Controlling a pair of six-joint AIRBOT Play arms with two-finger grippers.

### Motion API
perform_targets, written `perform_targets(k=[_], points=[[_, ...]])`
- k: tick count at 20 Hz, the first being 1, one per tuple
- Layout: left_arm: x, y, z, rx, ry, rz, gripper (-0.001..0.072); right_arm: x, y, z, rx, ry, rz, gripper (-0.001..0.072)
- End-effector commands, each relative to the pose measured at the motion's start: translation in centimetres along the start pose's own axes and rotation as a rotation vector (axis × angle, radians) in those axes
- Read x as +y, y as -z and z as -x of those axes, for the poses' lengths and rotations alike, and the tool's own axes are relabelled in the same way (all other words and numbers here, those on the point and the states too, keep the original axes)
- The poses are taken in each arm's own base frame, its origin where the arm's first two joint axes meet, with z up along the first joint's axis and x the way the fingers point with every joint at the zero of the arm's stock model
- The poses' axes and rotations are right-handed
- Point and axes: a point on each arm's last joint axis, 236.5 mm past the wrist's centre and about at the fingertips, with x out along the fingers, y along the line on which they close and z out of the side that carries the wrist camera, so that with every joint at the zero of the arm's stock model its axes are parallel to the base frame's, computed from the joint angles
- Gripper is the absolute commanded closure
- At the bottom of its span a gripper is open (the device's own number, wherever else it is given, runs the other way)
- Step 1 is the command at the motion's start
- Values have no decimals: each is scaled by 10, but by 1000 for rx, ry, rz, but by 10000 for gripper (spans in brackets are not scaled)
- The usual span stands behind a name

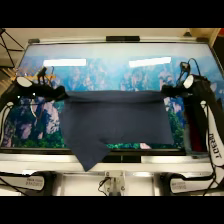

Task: Fold the shirts.

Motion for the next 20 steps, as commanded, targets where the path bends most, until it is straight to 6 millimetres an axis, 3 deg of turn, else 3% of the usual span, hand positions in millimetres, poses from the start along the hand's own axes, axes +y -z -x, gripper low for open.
perform_targets(k=[1,3,7,10,15,16,17,18,19,20], points=[[30,53,-4,184,-90,28,673,-5,54,-7,233,-7,14,644],[31,51,-5,177,-92,30,673,-5,63,-14,272,-11,21,644],[29,56,-17,198,-93,21,672,-3,63,-20,268,-18,14,644],[37,51,-16,182,-99,36,672,-17,66,-19,283,33,52,644],[42,55,-22,200,-101,49,672,-12,57,-25,242,17,44,643],[41,59,-27,214,-100,47,671,-12,59,-26,250,14,35,620],[39,62,-30,227,-95,47,663,-10,61,-27,258,9,30,500],[34,64,-31,238,-79,54,531,-10,62,-26,263,6,29,275],[31,67,-26,259,-67,59,301,-10,65,-19,281,5,52,235],[29,70,-18,289,-56,60,235,-15,68,-9,304,24,88,235]])
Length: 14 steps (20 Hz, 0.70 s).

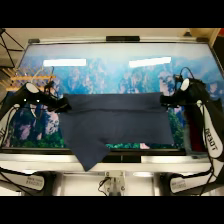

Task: Fold the shirts.

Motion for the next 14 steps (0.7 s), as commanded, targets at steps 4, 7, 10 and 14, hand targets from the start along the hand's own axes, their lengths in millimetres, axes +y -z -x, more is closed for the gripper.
perform_targets(k=[4,7,10,14], points=[[0,17,71,76,59,19,331,-39,57,70,202,122,193,235],[3,74,85,153,83,4,284,-36,80,95,195,-22,23,235],[11,159,44,174,98,77,284,-47,107,107,221,-43,-40,234],[11,235,15,146,123,117,285,-42,111,113,202,-62,-48,235]])
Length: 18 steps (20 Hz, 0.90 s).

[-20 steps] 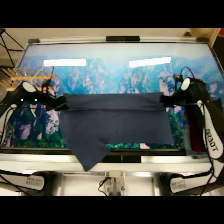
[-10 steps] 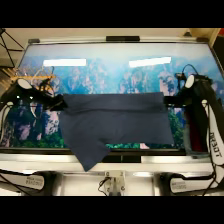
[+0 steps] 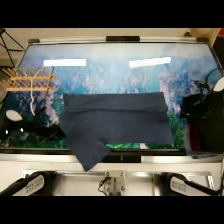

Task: Fold the shirts.

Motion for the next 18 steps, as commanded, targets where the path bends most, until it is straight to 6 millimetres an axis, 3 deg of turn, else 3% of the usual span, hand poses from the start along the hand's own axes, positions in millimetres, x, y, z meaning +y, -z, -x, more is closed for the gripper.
perform_targets(k=[1,5,11,14,18], points=[[8,46,-31,-58,30,23,285,10,9,5,0,-52,-14,235],[0,26,-30,-151,61,39,285,12,5,5,-18,-63,-28,235],[10,48,-42,-28,16,30,285,3,7,5,-9,-26,-27,235],[8,47,-46,-27,10,26,286,3,5,5,-17,-25,-28,235],[-3,40,-66,-35,-7,20,286,1,4,2,-17,-20,-28,235]])
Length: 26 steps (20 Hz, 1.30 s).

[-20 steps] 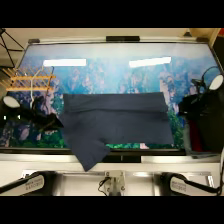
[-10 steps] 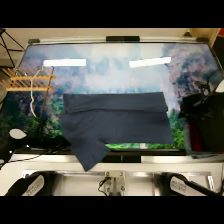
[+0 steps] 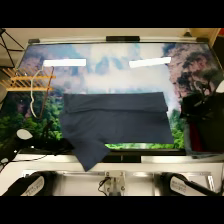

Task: Fold the shirts.

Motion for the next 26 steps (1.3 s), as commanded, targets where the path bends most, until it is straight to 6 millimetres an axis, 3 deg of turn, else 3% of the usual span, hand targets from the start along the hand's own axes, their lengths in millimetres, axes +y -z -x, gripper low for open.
perform_targets(k=[1,3,5,8,12,16,19,21,22,24,25,26], points=[[-7,-9,-19,-24,-18,2,307,-2,1,-5,9,2,-2,235],[-12,-10,-29,-23,-26,16,518,-1,13,-18,55,-5,5,234],[-14,-7,-30,-17,-28,9,673,2,35,-40,131,-30,6,234],[-16,-6,-27,-16,-21,-1,672,6,56,-72,176,-57,-3,235],[-20,-3,-23,-17,-12,-15,671,1,76,-101,209,-42,-17,234],[-23,-5,-20,-30,-7,-27,671,-7,88,-114,230,-10,-26,234],[-25,-2,-19,-23,-3,-32,671,4,87,-124,206,-56,-61,172],[-25,-1,-19,-19,-2,-32,671,12,81,-129,172,-85,-93,183],[-25,-2,-18,-22,-2,-34,671,14,76,-129,153,-88,-98,263],[-29,-6,-16,-34,2,-43,671,15,69,-130,126,-92,-129,546],[-32,-10,-13,-43,4,-52,672,18,67,-129,121,-107,-130,643],[-34,-15,-9,-57,1,-67,672,22,65,-125,114,-126,-114,644]])
